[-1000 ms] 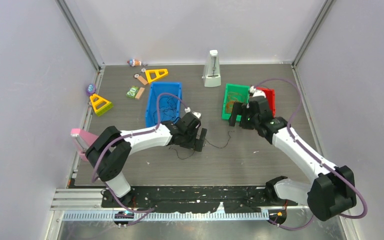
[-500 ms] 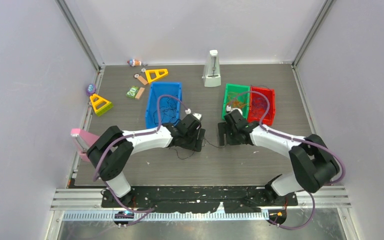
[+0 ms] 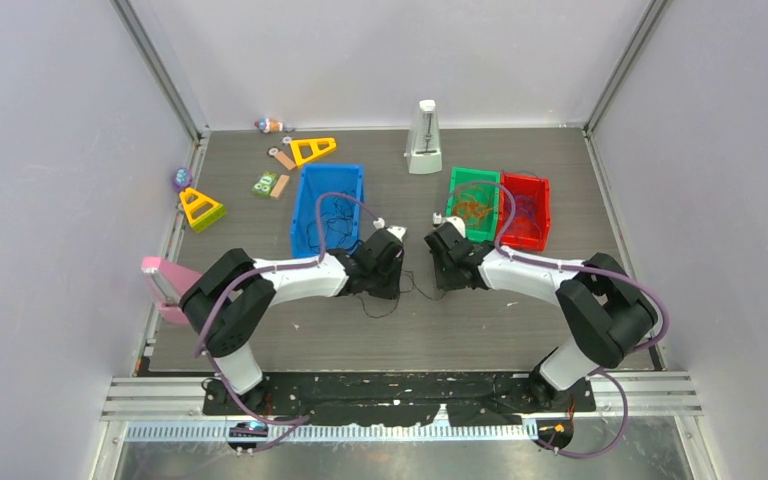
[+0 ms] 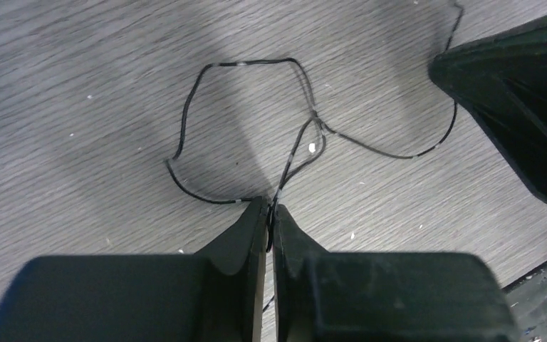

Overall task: Untangle the cables
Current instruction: Pick up the cable at the center of the board.

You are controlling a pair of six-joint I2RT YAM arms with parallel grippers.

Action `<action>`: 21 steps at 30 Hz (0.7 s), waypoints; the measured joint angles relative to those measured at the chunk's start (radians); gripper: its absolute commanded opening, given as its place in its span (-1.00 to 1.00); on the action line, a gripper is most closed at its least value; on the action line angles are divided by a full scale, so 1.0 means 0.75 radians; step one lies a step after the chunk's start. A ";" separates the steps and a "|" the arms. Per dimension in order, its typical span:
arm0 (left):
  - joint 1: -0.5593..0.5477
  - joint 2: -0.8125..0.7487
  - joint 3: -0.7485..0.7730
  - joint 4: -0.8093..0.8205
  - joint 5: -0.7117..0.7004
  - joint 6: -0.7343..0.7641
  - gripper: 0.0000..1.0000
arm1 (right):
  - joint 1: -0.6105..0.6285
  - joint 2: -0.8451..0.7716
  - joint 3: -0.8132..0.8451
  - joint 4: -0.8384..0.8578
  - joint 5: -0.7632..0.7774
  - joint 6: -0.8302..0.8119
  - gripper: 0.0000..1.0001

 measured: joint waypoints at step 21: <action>0.022 -0.432 -0.050 -0.162 -0.001 0.059 -1.00 | 0.017 -0.438 0.088 0.029 -0.234 0.072 0.33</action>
